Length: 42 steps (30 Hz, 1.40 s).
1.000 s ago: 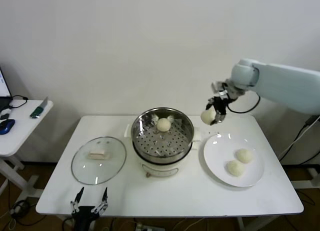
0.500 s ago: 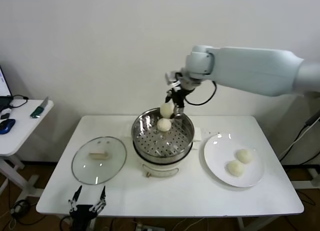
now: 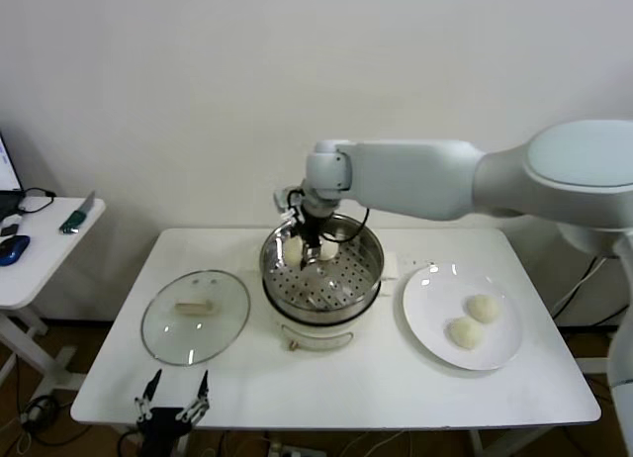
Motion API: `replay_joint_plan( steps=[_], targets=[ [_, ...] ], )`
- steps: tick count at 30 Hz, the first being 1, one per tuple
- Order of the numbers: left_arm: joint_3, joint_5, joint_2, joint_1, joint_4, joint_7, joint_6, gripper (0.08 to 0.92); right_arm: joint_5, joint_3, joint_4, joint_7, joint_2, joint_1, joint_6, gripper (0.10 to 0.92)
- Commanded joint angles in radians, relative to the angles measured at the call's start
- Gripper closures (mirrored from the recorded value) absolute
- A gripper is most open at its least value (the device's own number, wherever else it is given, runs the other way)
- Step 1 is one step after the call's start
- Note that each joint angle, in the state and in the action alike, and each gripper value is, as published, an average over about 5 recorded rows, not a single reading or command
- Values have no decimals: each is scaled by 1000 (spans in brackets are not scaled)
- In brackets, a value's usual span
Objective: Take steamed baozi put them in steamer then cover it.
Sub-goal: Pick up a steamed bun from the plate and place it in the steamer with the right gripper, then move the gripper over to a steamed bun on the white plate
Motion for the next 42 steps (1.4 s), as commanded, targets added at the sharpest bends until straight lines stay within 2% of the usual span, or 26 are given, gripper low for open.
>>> replay_joint_plan(
  steps=[1, 15, 22, 25, 33, 42],
  targets=[
    [-1, 1, 1, 1, 0, 0, -1, 177, -62, 15, -109, 13, 66, -112, -7, 305],
    [-1, 0, 0, 0, 1, 0, -1, 177, -83, 16, -129, 2, 60, -125, -1, 302],
    [-3, -1, 0, 1, -1, -1, -1, 177, -78, 21, -104, -22, 38, -82, 24, 211],
    [-4, 0, -1, 2, -3, -1, -1, 177, -78, 10, -72, -52, 3, -24, 54, 204],
    [0, 3, -7, 1, -8, -1, 1, 177, -44, 7, 40, -160, -177, 149, 127, 202],
    [-12, 0, -5, -3, -5, 0, 2, 177, 4, -52, 229, -192, -530, 241, 127, 203]
  ],
)
